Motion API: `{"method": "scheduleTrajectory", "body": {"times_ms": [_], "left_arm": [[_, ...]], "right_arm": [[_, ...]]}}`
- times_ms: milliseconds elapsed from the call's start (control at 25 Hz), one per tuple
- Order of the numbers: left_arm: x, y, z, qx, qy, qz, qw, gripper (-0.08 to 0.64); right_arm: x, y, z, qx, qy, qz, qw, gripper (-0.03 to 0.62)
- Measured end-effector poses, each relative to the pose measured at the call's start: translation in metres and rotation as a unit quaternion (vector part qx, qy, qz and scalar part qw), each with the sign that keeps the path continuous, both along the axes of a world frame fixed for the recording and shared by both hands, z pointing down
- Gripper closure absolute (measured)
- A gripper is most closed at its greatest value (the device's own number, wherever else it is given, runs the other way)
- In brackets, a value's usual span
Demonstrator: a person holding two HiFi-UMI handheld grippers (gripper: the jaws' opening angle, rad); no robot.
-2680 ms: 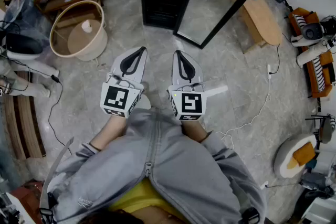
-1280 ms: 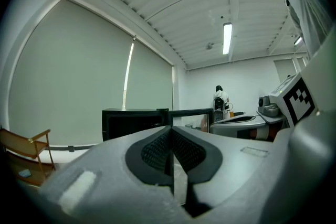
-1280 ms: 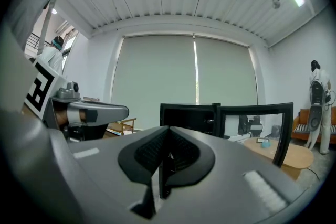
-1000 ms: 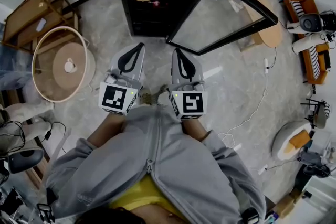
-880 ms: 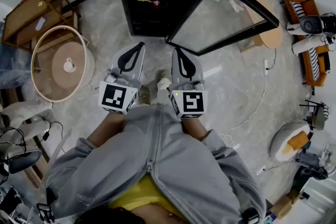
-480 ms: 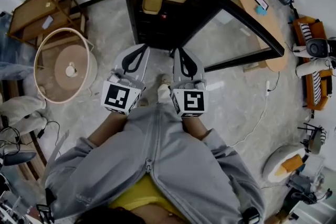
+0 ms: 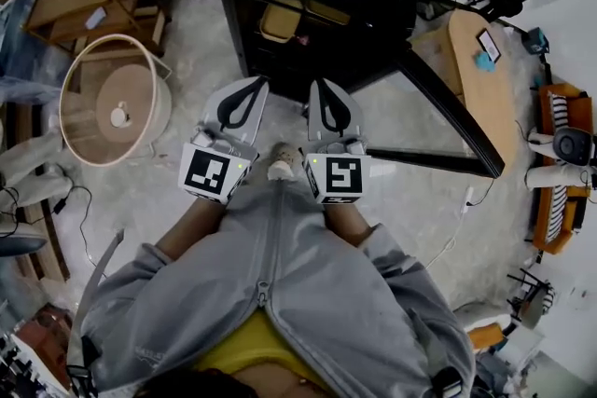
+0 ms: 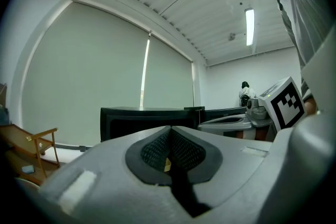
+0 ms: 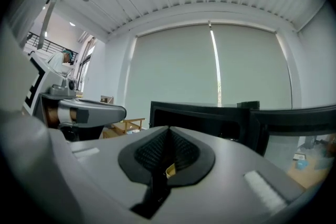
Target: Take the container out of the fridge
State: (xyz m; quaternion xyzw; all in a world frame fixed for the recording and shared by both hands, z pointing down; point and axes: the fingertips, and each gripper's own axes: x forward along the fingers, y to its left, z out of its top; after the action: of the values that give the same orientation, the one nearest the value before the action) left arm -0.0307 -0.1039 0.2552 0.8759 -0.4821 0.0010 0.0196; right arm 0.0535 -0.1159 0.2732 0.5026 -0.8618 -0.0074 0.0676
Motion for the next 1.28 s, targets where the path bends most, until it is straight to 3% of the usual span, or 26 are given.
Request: {"method": "scheduleTrajectory", "body": {"times_ms": [360, 720, 1280], "left_arm": [[0.008, -0.043, 0.03, -0.022, -0.008, -0.042, 0.9988, 0.555], [0.004, -0.076, 0.066, -0.039, -0.027, -0.035, 0.9982, 0.555], [-0.004, -0.115, 0.15, -0.05, -0.025, -0.003, 0.9984, 0.534]], "right_arm": [[0.016, -0.041, 0.038, -0.032, 0.004, -0.038, 0.999, 0.592], [0.018, -0.063, 0.074, -0.051, 0.004, -0.027, 0.998, 0.592], [-0.003, -0.087, 0.127, -0.036, 0.003, -0.01, 0.999, 0.592]]}}
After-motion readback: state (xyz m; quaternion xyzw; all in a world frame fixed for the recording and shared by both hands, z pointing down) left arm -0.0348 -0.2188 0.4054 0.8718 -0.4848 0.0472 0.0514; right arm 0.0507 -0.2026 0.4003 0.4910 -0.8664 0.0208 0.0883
